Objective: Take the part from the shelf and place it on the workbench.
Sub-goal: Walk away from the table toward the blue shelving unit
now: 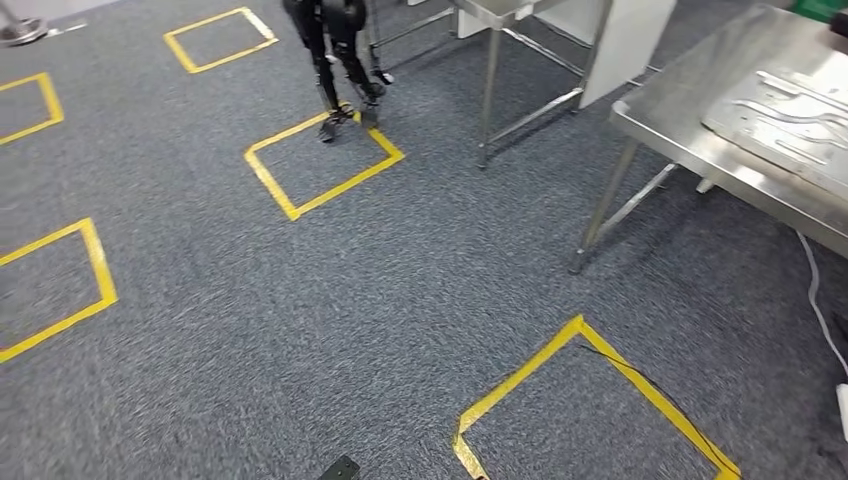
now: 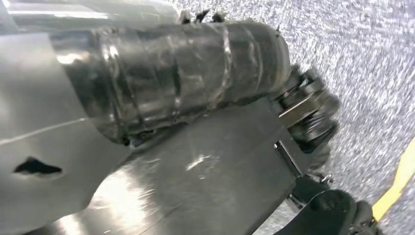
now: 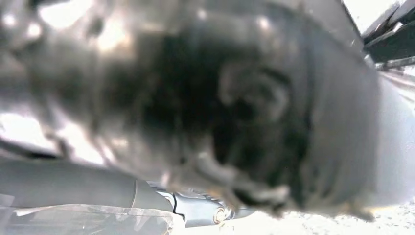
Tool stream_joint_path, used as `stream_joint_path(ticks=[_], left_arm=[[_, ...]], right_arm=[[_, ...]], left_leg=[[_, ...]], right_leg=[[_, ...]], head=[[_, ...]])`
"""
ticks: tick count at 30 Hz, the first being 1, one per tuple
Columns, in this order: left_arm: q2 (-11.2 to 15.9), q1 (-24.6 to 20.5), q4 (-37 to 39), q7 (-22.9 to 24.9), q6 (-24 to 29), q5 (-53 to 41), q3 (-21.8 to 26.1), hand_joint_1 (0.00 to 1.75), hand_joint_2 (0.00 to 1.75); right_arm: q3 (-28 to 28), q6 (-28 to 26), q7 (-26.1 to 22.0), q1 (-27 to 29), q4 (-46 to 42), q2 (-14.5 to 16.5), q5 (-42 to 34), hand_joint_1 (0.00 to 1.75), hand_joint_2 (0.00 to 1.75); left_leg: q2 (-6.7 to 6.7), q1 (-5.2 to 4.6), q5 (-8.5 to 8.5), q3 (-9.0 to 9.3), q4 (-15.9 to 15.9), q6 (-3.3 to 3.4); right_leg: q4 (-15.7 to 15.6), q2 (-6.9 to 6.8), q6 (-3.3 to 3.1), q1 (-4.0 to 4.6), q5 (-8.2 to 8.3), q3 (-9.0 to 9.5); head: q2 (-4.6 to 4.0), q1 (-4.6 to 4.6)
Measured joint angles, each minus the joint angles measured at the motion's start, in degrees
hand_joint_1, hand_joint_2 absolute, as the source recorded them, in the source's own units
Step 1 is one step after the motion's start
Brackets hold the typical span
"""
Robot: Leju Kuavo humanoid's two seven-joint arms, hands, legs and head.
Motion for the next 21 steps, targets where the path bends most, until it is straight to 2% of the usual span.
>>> stream_joint_path(ticks=[1,2,3,5,6,7,9,10,11,13,14,15,16,17,18,19,20,21], left_arm=[[0.0,0.0,0.0,-0.1,0.1,0.0,0.0,0.00,0.00],[0.0,0.1,0.0,-0.2,0.2,0.1,0.0,0.00,0.00],[0.0,0.1,0.0,-0.2,0.2,0.3,0.0,0.00,0.00],[0.0,0.1,0.0,-0.2,0.3,0.8,0.0,0.00,0.00],[0.0,0.0,0.0,-0.2,0.3,0.9,0.0,0.00,0.00],[0.0,0.0,0.0,-0.2,0.3,1.0,0.0,0.00,0.00],[0.0,0.1,0.0,-0.1,0.2,0.9,0.0,0.00,0.00],[0.1,0.3,0.0,-0.1,0.2,0.9,0.0,0.00,0.00],[0.1,0.3,0.0,-0.1,0.2,0.8,0.0,0.00,0.00],[0.1,0.1,0.0,-0.2,0.2,1.0,0.0,0.00,0.00],[0.1,0.0,0.0,-0.2,0.2,1.2,0.0,0.00,0.00],[0.1,0.0,0.0,-0.2,0.2,1.5,0.0,0.00,0.00],[0.0,0.0,0.0,-0.1,0.1,1.8,0.0,0.00,0.00],[0.0,0.1,0.0,-0.1,0.1,2.0,0.0,0.00,0.00],[0.0,0.1,0.0,-0.1,0.0,2.1,0.0,0.00,0.00],[0.0,0.1,0.0,0.0,-0.1,2.1,0.0,0.00,0.00],[0.0,0.1,0.0,0.0,-0.2,2.1,0.0,0.00,0.00],[0.0,0.0,0.0,0.2,-0.3,1.8,0.0,0.00,0.00]], right_arm=[[0.0,-0.4,-0.2,0.0,0.0,0.0,-0.1,0.00,0.00],[0.0,-0.7,-0.4,0.0,0.0,0.0,-0.3,0.00,0.00],[0.0,-0.9,-0.5,0.0,0.0,0.0,-0.5,0.00,0.00],[0.0,-1.2,-0.4,-0.2,0.0,0.2,-0.8,0.00,0.00],[0.0,-1.3,-0.3,-0.2,0.0,0.2,-0.9,0.00,0.00],[0.0,-1.4,-0.2,-0.2,0.0,0.3,-1.0,0.00,0.00],[0.0,-1.6,0.0,-0.3,0.0,0.5,-1.1,0.00,0.00],[0.0,-1.7,0.2,-0.4,0.0,0.6,-1.1,0.00,0.00],[0.0,-1.8,0.4,-0.4,0.0,0.7,-1.1,0.00,0.00],[0.0,-1.9,0.7,-0.5,-0.1,0.7,-1.1,0.00,0.00],[0.0,-1.9,1.0,-0.4,0.0,0.7,-1.2,0.00,0.00],[0.0,-1.9,1.2,-0.3,0.0,0.7,-1.2,0.00,0.00],[0.0,-1.9,1.5,-0.2,0.0,0.7,-1.2,0.00,0.00],[0.0,-1.8,1.8,-0.1,0.0,0.7,-1.2,0.00,0.00],[0.0,-1.8,2.1,-0.1,0.0,0.7,-1.2,0.00,0.00],[0.0,-1.8,2.4,-0.1,0.0,0.7,-1.1,0.00,0.00],[0.0,-1.8,2.6,-0.1,0.0,0.7,-1.0,0.00,0.00],[0.0,-1.9,2.8,-0.2,0.0,0.8,-0.9,0.00,0.00]], left_leg=[[0.17,0.10,0.39,-0.43,0.7,-0.05],[0.38,0.18,1.86,0.41,-1.0,-0.02],[0.88,0.23,3.99,2.38,-4.7,0.12],[3.19,-0.16,6.88,6.53,-12.5,0.65],[3.98,-0.41,7.46,7.74,-14.8,0.97],[4.28,-0.67,7.41,8.12,-15.7,1.24],[2.90,-0.59,7.65,8.25,-16.1,1.81],[2.23,-0.42,7.81,8.49,-16.5,2.13],[1.61,-0.24,8.00,8.75,-17.0,2.52],[0.36,-0.12,8.18,9.03,-17.4,3.10],[-0.38,-0.17,8.18,9.01,-17.3,3.27],[-1.22,-0.21,8.16,9.01,-17.3,3.33],[-2.12,-0.25,8.12,9.04,-17.2,3.35],[-3.04,-0.25,8.07,9.07,-17.1,3.33],[-3.94,-0.23,7.97,9.09,-16.9,3.25],[-4.77,-0.18,7.83,9.03,-16.6,3.10],[-5.53,-0.23,7.64,8.83,-16.2,2.86],[-6.20,-0.20,7.53,8.58,-15.9,2.55]], right_leg=[[0.0,-0.87,0.00,0.01,-0.15,0.10],[0.0,-1.59,0.08,0.00,-0.30,0.26],[0.0,-2.25,0.20,-0.02,-0.50,0.53],[0.0,-3.35,0.67,0.16,-0.94,1.11],[-0.1,-3.88,0.94,0.31,-1.12,1.34],[-0.2,-4.37,1.24,0.46,-1.23,1.53],[-0.6,-5.16,1.88,0.56,-1.45,1.93],[-0.3,-4.44,2.21,0.50,-1.88,2.00],[1.0,-3.09,2.43,0.43,-2.81,1.53],[7.1,0.33,2.59,0.35,-5.84,-1.32],[11.0,1.21,2.60,0.36,-7.29,-3.42],[14.0,1.59,2.62,0.39,-7.95,-5.17],[15.2,1.77,2.64,0.39,-7.54,-6.20],[14.2,1.93,2.61,0.36,-5.98,-6.19],[11.1,2.39,2.54,0.30,-3.63,-5.22],[7.4,3.67,2.38,0.17,-1.60,-3.86],[4.0,5.10,2.22,0.01,-0.25,-2.64],[1.9,6.29,2.05,-0.07,0.36,-1.85]], head=[[0.00,-0.01],[0.00,-0.01],[0.00,-0.02],[0.00,0.00],[0.00,0.02],[0.00,0.03],[0.00,0.01],[0.00,0.14],[0.00,0.30],[0.00,0.72],[0.00,0.76],[0.00,0.80],[-0.01,0.79],[-0.01,0.79],[-0.01,0.81],[-0.01,0.83],[0.00,0.82],[0.00,0.81]])
